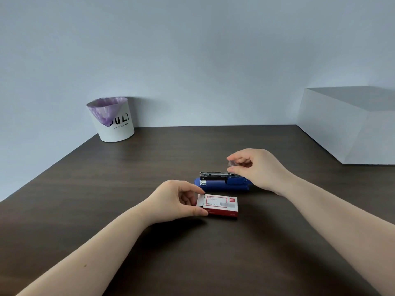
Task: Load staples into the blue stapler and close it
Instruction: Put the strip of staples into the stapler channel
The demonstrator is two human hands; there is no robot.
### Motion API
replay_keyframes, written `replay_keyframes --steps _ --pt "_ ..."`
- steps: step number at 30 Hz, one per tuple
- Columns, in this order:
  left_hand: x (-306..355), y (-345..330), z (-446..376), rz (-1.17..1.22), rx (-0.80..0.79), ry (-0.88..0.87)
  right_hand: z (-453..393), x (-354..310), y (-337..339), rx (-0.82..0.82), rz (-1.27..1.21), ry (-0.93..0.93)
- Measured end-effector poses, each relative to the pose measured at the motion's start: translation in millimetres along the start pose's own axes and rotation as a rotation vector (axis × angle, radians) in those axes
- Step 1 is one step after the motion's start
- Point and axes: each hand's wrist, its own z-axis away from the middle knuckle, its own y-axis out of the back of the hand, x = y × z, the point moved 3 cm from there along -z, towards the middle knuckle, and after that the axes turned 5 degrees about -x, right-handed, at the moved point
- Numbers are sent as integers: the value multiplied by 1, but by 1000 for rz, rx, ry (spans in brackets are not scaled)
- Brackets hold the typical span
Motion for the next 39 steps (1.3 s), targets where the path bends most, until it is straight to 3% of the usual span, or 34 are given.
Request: replay_keyframes --steps 8,13,24,31,39 --pt "1 -3 -1 -3 41 26 20 2 1 21 1 -1" --pt "2 -4 0 33 26 39 49 -3 -31 -212 105 128" --pt "3 -1 -11 187 -17 220 43 5 -28 -225 46 81" --pt "5 -14 -14 263 147 246 44 8 -30 -188 20 95" --pt "3 -13 -11 413 57 239 45 8 -29 -189 19 90"
